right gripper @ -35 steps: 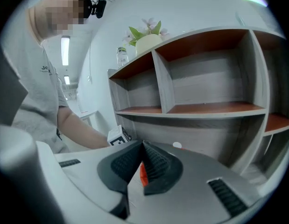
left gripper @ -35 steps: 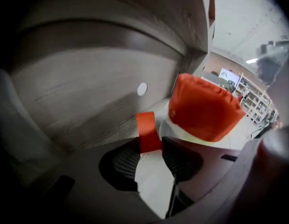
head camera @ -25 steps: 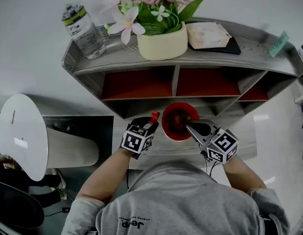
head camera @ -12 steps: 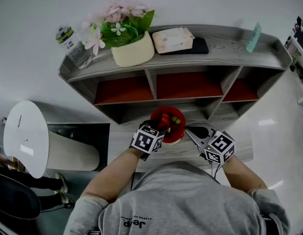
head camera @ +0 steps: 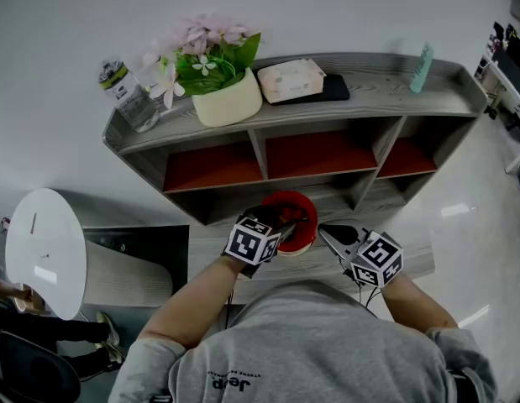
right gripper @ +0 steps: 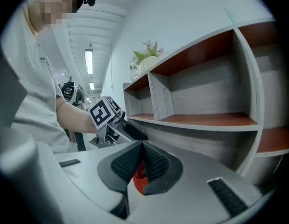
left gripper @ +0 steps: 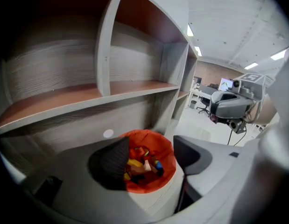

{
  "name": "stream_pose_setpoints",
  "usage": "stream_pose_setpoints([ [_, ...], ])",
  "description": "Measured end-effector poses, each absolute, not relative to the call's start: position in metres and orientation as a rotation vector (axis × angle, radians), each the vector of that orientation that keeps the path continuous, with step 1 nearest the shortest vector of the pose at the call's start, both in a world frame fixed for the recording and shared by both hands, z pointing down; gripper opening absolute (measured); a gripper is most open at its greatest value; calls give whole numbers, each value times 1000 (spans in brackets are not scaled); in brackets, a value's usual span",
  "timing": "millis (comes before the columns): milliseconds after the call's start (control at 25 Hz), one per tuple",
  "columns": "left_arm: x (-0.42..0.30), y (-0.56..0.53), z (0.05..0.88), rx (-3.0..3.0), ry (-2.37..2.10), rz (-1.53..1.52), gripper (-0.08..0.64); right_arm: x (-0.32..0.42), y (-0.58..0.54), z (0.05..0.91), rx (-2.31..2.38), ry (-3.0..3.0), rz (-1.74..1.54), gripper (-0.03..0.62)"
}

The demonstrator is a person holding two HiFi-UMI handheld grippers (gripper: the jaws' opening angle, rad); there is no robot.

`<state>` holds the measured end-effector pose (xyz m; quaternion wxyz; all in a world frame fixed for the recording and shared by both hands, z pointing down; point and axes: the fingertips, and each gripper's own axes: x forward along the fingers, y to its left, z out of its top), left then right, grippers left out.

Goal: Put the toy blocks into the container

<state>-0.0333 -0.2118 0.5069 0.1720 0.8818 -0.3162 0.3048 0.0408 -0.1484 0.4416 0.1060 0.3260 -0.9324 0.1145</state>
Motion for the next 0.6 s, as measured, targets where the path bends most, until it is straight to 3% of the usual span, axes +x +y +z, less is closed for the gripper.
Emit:
stream_pose_setpoints([
  [240,-51,-207,483,2518,-907,690,322,37,-148,436,958,-2743,320,21],
  [440,-76,-188,441,2571,-884,327,233,37,-148,427,951,-2756,303,21],
  [600,-107,-170,425,2587,-909,121,114,45,-150,418,960,-2795,351,21],
])
